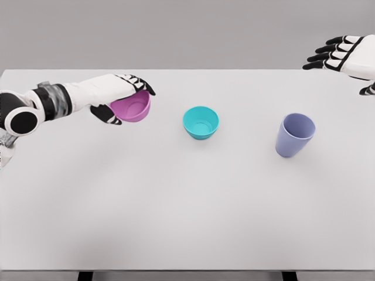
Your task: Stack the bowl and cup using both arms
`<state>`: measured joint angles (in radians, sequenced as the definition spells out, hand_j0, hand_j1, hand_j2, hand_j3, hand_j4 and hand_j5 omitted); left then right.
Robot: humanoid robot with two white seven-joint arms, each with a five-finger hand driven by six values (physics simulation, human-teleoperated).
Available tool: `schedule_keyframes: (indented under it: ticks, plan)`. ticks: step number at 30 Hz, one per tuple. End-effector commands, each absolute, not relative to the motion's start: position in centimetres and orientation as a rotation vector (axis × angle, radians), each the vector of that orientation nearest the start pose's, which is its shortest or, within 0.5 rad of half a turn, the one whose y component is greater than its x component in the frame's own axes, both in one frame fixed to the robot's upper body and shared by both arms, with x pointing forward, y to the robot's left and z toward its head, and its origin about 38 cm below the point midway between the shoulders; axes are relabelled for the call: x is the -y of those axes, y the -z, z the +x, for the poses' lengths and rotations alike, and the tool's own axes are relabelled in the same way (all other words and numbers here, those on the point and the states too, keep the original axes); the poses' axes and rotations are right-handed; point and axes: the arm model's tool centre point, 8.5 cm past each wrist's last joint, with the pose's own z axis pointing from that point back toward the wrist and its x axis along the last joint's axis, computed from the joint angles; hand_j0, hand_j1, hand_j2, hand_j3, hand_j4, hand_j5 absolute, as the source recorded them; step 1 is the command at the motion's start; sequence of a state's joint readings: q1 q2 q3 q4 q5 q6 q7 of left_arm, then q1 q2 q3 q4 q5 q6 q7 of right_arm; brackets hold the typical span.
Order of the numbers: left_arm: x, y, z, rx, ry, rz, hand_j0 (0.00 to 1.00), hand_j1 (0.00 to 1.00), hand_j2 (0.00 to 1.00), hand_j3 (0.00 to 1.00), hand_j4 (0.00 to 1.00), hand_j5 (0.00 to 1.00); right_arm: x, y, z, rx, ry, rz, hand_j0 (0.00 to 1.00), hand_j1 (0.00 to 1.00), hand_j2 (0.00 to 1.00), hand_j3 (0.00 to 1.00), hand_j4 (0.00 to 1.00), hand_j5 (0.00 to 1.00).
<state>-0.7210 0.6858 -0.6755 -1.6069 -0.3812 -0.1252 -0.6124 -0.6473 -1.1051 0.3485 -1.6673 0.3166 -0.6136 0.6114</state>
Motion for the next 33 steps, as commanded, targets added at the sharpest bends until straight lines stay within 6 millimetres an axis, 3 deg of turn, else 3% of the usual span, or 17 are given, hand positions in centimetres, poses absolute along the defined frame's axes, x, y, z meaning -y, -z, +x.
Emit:
schedule_keyframes:
  ticks: [1, 21, 26, 33]
  plan:
    - [-21.7, -23.9, 45.3, 1.372, 1.889, 0.423, 0.67, 0.67, 0.67, 0.67, 0.67, 0.67, 36.7, -36.0, 39.4, -1.84, 2.895, 1.051, 1.0, 1.0, 1.0, 1.0, 1.0, 1.0]
    - [-13.7, -24.1, 46.0, 1.463, 1.968, 0.367, 0.67, 0.67, 0.67, 0.67, 0.67, 0.67, 36.8, -36.0, 39.4, -1.838, 2.898, 1.051, 1.0, 1.0, 1.0, 1.0, 1.0, 1.0]
    - [-13.1, -23.9, 46.1, 1.459, 1.974, 0.355, 0.67, 0.67, 0.67, 0.67, 0.67, 0.67, 36.8, -36.1, 39.4, -1.838, 2.896, 1.053, 1.0, 1.0, 1.0, 1.0, 1.0, 1.0]
    - [-10.5, -23.5, 46.5, 1.476, 1.981, 0.34, 0.67, 0.67, 0.67, 0.67, 0.67, 0.67, 36.7, -36.0, 39.4, -1.84, 2.897, 1.049, 1.0, 1.0, 1.0, 1.0, 1.0, 1.0]
